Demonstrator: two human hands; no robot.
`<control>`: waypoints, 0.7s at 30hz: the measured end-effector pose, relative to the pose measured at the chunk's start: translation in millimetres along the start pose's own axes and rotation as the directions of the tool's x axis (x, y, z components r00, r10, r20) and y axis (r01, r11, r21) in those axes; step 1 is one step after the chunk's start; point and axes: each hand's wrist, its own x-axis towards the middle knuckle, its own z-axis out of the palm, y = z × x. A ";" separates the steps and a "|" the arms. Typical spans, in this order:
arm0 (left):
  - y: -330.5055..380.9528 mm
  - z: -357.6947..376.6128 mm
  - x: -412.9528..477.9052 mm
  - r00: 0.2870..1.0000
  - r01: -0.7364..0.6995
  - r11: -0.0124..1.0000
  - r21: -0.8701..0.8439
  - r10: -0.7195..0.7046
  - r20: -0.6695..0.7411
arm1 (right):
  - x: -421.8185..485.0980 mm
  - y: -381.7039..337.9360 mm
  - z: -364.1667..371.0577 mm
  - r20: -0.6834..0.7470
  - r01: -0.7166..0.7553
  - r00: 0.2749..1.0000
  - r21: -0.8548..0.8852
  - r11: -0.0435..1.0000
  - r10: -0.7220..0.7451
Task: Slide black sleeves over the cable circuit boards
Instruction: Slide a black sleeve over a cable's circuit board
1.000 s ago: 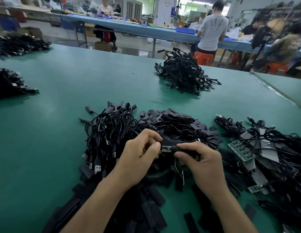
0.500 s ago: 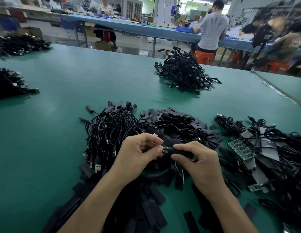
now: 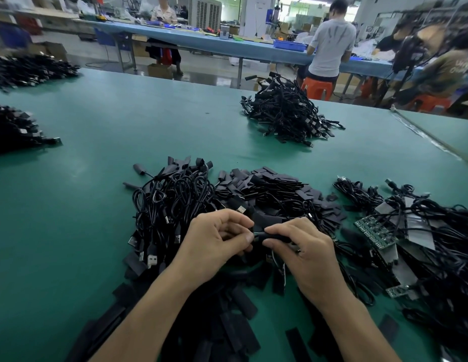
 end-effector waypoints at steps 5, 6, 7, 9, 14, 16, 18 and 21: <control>0.4 -0.9 1.0 1.000 0.028 1.000 -0.010 -0.028 0.005 | 1.0 -0.4 -0.4 -0.026 0.093 0.995 -0.070 0.993 -0.095; 0.7 -1.0 0.9 1.000 0.030 1.000 -0.008 -0.030 0.007 | 1.1 0.0 -0.4 -0.023 0.101 0.994 -0.073 0.992 -0.103; 0.8 -1.1 0.6 0.999 0.032 0.999 -0.005 -0.032 0.011 | 1.1 0.4 -0.4 -0.017 0.105 0.994 -0.069 0.992 -0.107; 0.7 -0.8 0.5 0.999 0.038 0.999 0.000 -0.038 0.022 | 1.0 1.9 0.5 0.006 0.110 0.994 -0.047 0.993 -0.110; 1.2 0.3 0.2 0.999 0.042 0.999 -0.005 -0.042 0.023 | -0.8 2.9 2.0 -0.005 0.069 0.998 0.006 0.998 -0.068; 1.7 1.0 0.0 0.999 0.049 0.998 -0.039 -0.048 0.009 | -2.2 -1.2 2.8 -0.051 -0.033 0.998 0.041 0.999 0.035; 1.6 2.4 0.4 0.998 0.057 0.996 -0.062 -0.058 -0.017 | -3.3 -6.4 4.4 -0.116 -0.203 0.969 0.126 0.971 0.218; 1.5 5.1 0.2 0.998 0.056 0.998 -0.040 -0.057 -0.039 | -3.7 -11.2 8.5 -0.178 -0.342 0.902 0.261 0.903 0.393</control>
